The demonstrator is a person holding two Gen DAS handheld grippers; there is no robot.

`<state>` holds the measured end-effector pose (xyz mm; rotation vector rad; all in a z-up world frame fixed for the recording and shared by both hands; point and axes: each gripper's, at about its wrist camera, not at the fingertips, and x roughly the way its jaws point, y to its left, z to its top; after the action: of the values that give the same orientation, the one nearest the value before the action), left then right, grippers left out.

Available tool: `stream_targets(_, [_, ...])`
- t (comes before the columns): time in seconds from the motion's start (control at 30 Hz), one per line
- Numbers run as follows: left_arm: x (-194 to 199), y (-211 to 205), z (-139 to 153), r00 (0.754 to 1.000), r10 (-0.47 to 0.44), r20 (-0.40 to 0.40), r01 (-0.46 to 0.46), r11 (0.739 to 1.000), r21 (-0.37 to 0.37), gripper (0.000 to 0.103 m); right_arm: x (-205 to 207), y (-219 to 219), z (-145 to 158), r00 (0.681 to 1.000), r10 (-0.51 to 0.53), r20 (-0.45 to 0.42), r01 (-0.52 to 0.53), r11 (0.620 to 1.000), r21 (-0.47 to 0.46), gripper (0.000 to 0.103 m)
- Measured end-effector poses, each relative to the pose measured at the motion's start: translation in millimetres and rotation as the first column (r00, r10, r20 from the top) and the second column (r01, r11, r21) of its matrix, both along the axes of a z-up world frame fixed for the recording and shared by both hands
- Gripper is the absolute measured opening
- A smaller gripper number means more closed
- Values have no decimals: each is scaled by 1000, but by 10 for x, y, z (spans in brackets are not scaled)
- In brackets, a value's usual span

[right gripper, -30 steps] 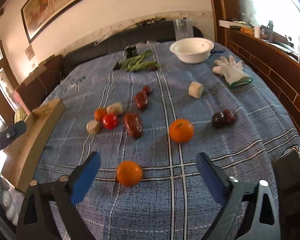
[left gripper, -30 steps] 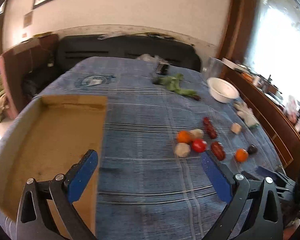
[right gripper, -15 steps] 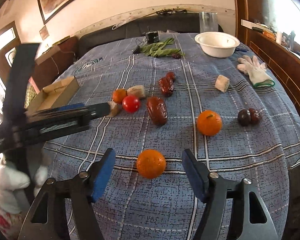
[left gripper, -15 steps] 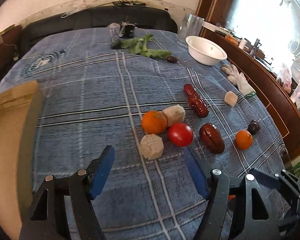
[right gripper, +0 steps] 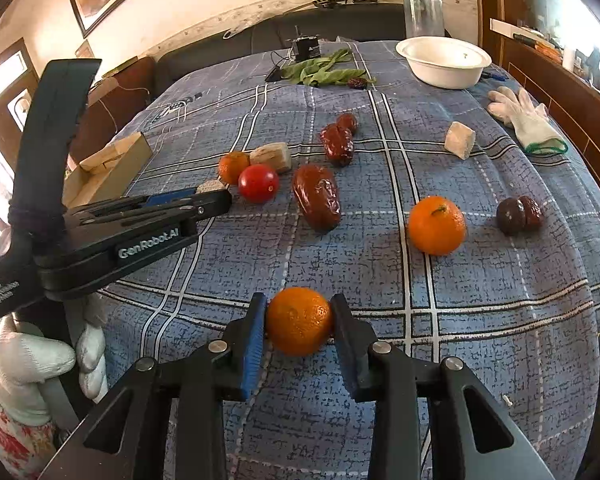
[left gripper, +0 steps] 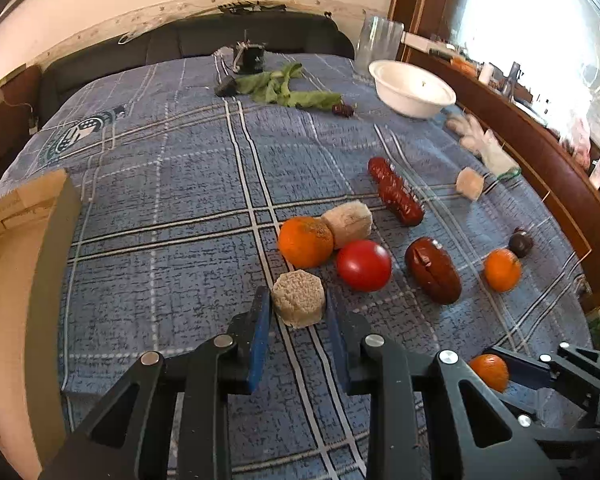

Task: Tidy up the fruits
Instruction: 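Carry both items over the cardboard box and open both tools to drop them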

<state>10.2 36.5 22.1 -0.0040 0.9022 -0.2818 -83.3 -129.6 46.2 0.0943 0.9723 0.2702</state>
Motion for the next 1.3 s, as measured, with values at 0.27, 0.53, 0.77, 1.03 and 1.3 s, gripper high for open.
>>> stream_targets(0.27, [-359,325,333,995,76,63,-71,995,-67,27,-144,82,156,999,7,46,-6,1000,-27,35])
stream_targets(0.53, [-737,882,604,974,199,109,-188,977,-104,27,-224,478,370,992,99,81,-97,995,-36,35])
stream_targets(0.77, [-1021,1765,686,908,400,128,-394,917,-64,27,-220,1297,702,948,292,130,-297,955,21,35])
stream_targets(1.03, [-1228,2539,515,818,566,101,-569,822,2,27,-214,2354,618,867,482,129,-487,873,12,36])
stream_targets(1.3, [-1244,2657,357,819,570,67,-571,821,5,27,-59,2799,240,861,506,54,-506,862,-5,36])
